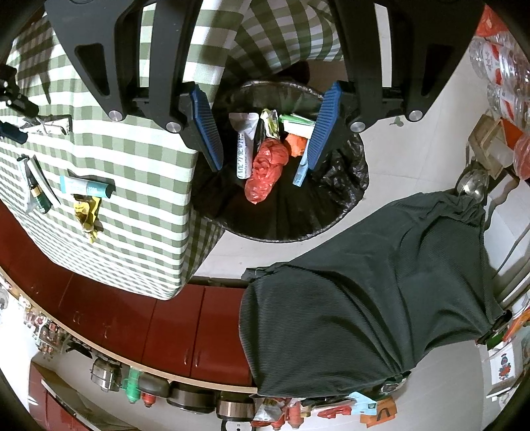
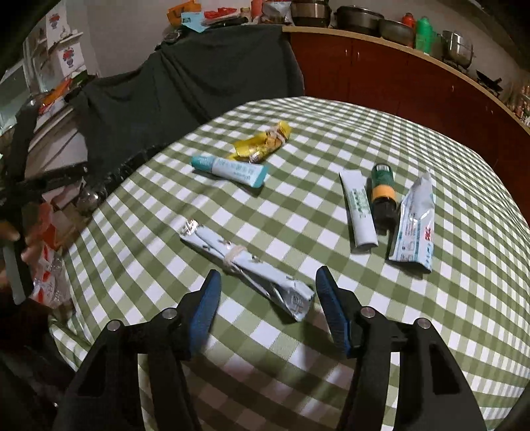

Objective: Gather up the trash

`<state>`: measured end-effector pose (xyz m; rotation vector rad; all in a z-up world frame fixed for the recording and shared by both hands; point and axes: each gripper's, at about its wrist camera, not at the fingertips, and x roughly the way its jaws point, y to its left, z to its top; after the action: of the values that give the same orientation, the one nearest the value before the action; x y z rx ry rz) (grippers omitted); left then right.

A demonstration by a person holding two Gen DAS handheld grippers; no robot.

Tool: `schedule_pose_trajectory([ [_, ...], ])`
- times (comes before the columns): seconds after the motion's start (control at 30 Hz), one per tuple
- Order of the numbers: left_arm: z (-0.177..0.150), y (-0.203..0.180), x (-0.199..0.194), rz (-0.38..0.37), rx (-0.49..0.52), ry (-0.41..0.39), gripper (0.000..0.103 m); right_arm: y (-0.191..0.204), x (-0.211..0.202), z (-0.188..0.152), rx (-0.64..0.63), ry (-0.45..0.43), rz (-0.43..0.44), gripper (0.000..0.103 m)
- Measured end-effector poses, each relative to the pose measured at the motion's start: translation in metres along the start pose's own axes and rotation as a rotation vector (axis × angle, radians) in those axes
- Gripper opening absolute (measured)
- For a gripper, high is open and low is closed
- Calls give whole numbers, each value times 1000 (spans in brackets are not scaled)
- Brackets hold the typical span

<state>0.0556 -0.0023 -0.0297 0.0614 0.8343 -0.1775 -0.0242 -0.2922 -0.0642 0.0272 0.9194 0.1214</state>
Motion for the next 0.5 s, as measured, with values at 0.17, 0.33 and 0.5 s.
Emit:
schedule_pose_trajectory([
  [0.17, 0, -2, -1, -6, 6, 0, 52, 7, 14, 4, -48, 14, -6, 53],
  [0.33, 0, -5, -2, -6, 3, -2, 52, 14, 17, 4, -67, 12, 13, 18],
  [0.5, -1, -7, -2, -10, 7, 3, 52, 13, 11, 0, -42, -4, 21, 18],
])
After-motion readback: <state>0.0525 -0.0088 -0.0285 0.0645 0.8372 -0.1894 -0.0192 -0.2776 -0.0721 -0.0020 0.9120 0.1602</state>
